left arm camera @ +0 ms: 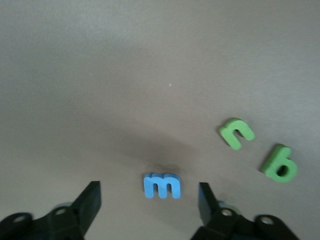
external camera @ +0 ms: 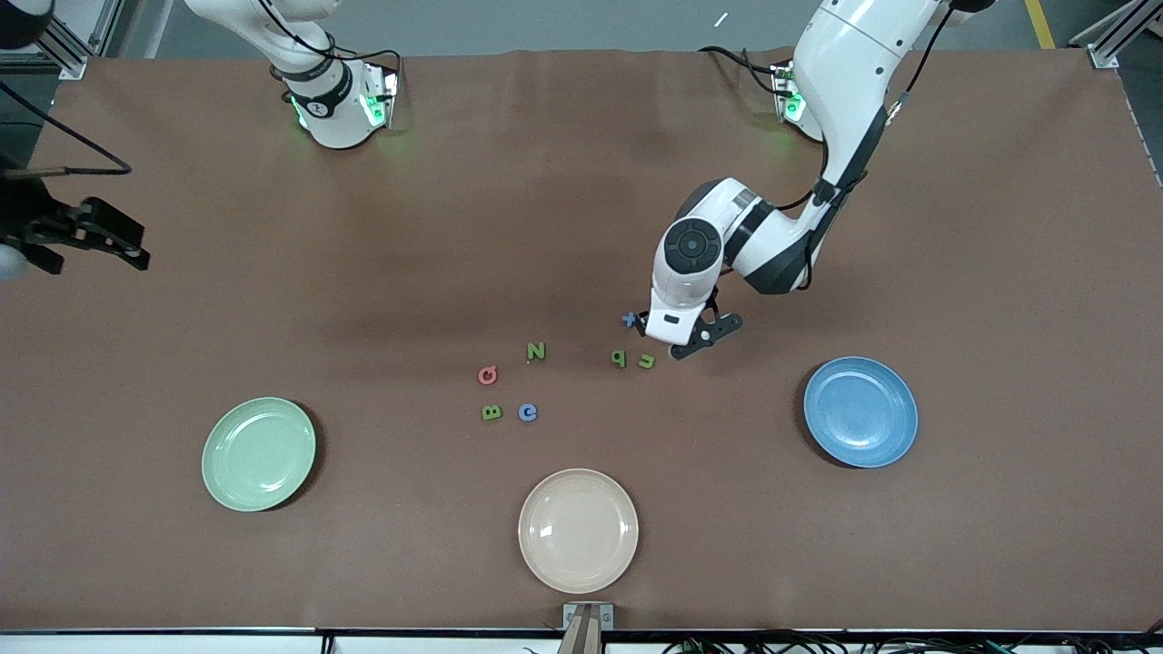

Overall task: Sort upper and lower case letters into plates
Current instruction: 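Move the left gripper to the blue m while the right gripper reaches letters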

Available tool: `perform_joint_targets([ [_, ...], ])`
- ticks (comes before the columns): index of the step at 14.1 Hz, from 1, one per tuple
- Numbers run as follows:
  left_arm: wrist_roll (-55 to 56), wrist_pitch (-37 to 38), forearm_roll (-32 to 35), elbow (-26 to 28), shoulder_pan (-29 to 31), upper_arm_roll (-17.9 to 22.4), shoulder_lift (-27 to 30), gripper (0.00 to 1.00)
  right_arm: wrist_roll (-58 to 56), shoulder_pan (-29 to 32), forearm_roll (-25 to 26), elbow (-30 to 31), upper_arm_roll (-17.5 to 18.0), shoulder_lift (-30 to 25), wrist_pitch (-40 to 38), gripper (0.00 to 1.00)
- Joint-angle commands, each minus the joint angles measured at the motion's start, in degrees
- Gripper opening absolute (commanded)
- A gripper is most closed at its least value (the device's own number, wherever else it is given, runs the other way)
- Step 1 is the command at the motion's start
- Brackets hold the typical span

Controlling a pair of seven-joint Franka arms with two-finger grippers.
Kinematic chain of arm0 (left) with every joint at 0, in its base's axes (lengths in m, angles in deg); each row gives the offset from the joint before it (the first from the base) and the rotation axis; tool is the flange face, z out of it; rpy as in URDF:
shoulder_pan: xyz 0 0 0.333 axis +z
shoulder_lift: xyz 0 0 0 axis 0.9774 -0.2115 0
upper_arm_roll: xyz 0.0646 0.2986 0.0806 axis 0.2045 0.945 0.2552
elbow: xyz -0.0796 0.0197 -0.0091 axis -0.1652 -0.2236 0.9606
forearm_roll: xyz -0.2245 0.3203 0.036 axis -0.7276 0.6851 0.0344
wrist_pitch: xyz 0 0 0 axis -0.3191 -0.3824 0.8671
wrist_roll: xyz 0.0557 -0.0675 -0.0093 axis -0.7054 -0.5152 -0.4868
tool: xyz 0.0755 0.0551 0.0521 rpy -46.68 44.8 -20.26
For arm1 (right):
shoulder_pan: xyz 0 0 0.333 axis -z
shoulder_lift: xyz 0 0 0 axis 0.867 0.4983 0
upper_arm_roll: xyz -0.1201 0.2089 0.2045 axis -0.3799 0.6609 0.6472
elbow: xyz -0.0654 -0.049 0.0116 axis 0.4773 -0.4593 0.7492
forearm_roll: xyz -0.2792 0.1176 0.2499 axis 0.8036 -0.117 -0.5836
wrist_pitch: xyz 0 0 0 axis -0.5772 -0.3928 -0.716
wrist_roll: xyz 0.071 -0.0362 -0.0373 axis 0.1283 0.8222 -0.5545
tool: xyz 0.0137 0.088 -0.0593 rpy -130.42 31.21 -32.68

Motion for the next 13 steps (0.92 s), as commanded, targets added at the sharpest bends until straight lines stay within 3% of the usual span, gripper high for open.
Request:
perform_joint_targets([
  [1, 3.3, -0.9, 1.0, 0.1, -0.6, 0.0, -1.1, 0.8, -0.2, -2.7, -0.9, -0.6, 0.0, 3.1, -0.1, 1.0],
  [9, 3.8, -6.4, 0.4, 1.4, -0.6, -0.1, -3.2, 0.78, 0.7, -11.2, -2.2, -0.7, 0.0, 15.0, 12.0, 1.0],
  [11, 3.8, -6.4, 0.4, 2.2, -0.3, -0.1, -2.9, 0.62, 4.5, -11.2, -7.2, -0.6, -0.1, 17.8, 14.8, 1.0],
  [13, 4.7, -6.4, 0.3, 2.8, -0.4, -0.1, -2.8, 0.55, 8.2, -12.0, -7.5, -0.5, -0.1, 19.9, 18.9, 1.0],
])
